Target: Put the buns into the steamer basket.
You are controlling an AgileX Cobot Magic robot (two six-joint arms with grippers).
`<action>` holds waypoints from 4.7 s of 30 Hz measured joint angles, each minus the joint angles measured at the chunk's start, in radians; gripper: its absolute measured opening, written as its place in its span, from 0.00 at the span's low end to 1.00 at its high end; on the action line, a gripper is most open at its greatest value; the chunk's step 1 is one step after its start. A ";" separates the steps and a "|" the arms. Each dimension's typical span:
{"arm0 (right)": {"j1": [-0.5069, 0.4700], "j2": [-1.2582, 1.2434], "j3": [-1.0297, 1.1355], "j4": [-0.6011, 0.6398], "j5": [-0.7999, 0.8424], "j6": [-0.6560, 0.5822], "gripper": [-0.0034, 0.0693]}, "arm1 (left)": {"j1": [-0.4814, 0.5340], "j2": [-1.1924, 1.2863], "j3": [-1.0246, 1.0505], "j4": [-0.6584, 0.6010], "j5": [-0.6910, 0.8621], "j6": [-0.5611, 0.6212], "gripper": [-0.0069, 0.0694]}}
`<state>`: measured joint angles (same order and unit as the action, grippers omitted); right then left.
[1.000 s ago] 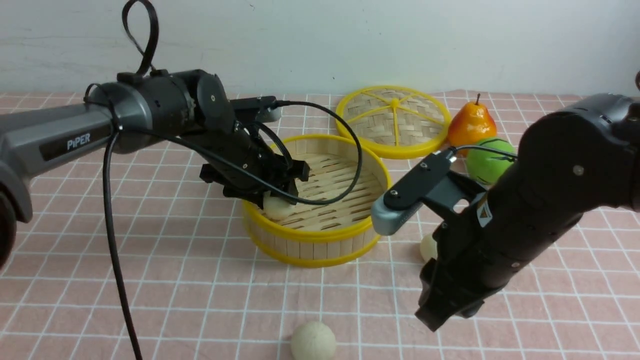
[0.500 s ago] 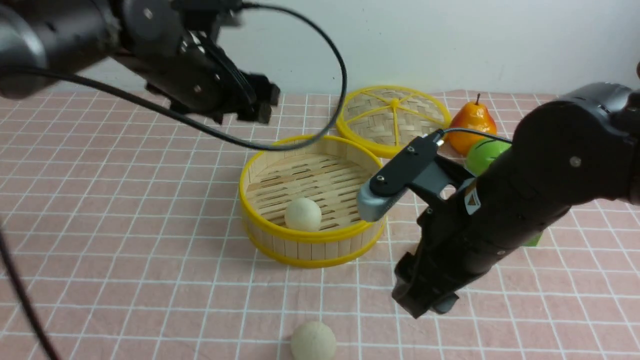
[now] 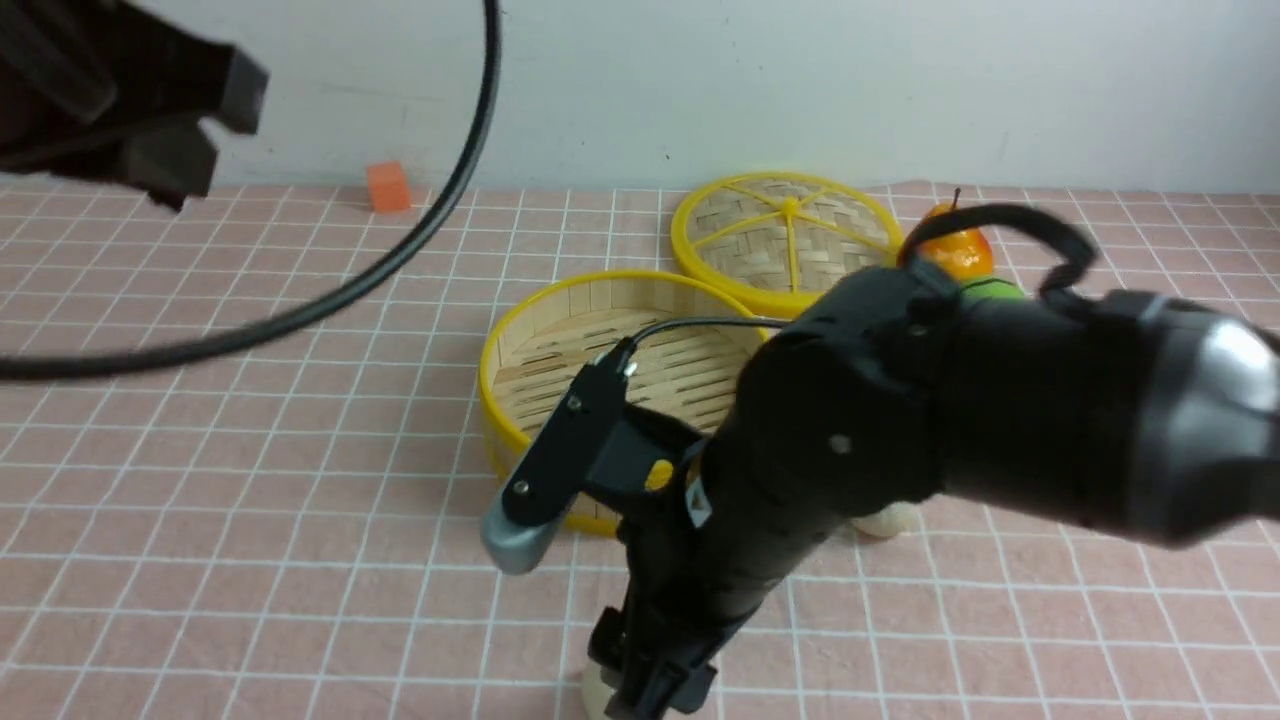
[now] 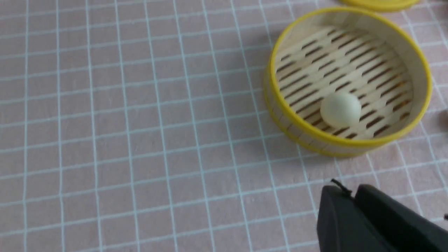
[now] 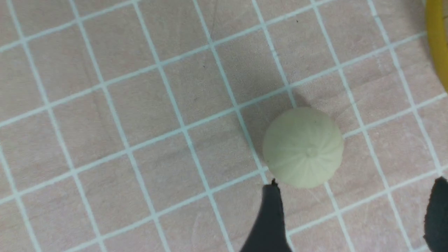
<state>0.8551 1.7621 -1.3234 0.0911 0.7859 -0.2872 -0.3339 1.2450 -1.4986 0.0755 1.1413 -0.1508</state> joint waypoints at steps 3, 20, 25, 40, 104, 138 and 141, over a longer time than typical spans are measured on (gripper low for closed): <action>0.000 0.099 -0.039 0.005 -0.006 0.000 0.80 | 0.000 -0.115 0.144 -0.003 -0.023 -0.004 0.07; -0.010 0.230 -0.308 -0.297 0.130 0.081 0.07 | 0.000 -0.505 0.548 0.005 -0.167 -0.028 0.07; -0.093 0.230 -0.447 -0.382 0.055 0.230 0.07 | 0.000 -0.516 0.550 0.006 -0.172 -0.028 0.07; -0.258 0.369 -0.461 -0.358 -0.136 0.420 0.45 | 0.000 -0.505 0.551 0.009 -0.197 -0.028 0.07; -0.323 0.439 -0.681 -0.069 -0.051 0.227 0.30 | 0.000 -0.473 0.553 -0.008 -0.246 -0.028 0.10; -0.324 0.107 -0.948 -0.151 0.473 0.208 0.02 | 0.000 -0.750 0.863 -0.017 -0.367 -0.033 0.12; -0.324 0.055 -0.900 -0.117 0.475 0.177 0.02 | 0.000 -0.896 0.990 -0.019 -0.455 -0.069 0.12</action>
<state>0.5314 1.8174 -2.2236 -0.0257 1.2613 -0.1100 -0.3339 0.3487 -0.5086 0.0564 0.6859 -0.2199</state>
